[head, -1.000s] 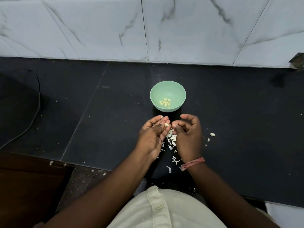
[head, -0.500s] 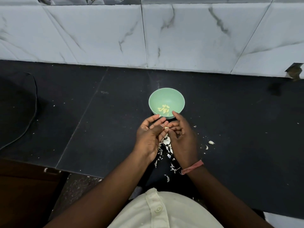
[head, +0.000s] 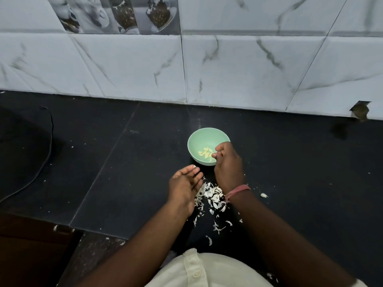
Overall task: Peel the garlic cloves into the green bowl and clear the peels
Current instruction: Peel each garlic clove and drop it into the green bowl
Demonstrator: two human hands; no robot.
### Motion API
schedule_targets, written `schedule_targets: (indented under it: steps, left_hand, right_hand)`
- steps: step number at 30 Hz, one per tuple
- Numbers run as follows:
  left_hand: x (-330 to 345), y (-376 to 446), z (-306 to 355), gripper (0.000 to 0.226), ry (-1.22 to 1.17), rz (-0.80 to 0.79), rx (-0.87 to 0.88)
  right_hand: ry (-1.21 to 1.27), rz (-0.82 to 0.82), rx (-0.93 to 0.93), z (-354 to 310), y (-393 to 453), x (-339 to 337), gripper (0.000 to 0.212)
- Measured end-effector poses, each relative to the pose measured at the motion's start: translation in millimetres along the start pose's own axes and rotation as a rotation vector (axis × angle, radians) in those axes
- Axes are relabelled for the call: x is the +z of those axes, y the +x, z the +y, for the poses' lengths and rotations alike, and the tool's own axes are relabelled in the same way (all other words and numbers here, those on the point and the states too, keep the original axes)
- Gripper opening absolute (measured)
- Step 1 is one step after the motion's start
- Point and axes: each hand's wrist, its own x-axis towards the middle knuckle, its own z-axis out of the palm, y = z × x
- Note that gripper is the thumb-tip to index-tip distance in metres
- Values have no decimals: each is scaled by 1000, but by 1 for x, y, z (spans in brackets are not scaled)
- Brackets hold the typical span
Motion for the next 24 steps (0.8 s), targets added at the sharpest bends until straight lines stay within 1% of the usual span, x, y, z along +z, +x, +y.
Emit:
schedule_targets:
  steps: [4, 8, 11, 14, 16, 19, 21, 24]
  left_hand:
    - [-4, -1, -5, 28, 14, -21, -84]
    - [-6, -1, -5, 25, 4, -40, -123]
    - [-7, -2, -4, 23, 8, -37, -144]
    - [-7, -5, -7, 20, 11, -62, -177]
    - [-5, -10, -8, 25, 20, -94, -194]
    - [0, -17, -5, 42, 17, -116, -267]
    - [1, -20, -3, 54, 22, -108, -322]
    - [1, -24, -7, 55, 26, -139, -361]
  right_hand:
    - [-142, -55, 9, -2, 8, 5, 17]
    - [-238, -39, 12, -3, 10, 7, 13]
    - [-194, 16, 38, 2, 6, 5, 17]
    - [-124, 40, -40, 2, -9, 2, 21]
    - [-61, 6, -128, -2, -35, 4, 26]
    - [-56, -163, -182, 7, -82, 14, 38]
    - [-60, -209, -127, 20, -97, 15, 41]
    - [-12, -158, -16, 30, -98, 4, 39]
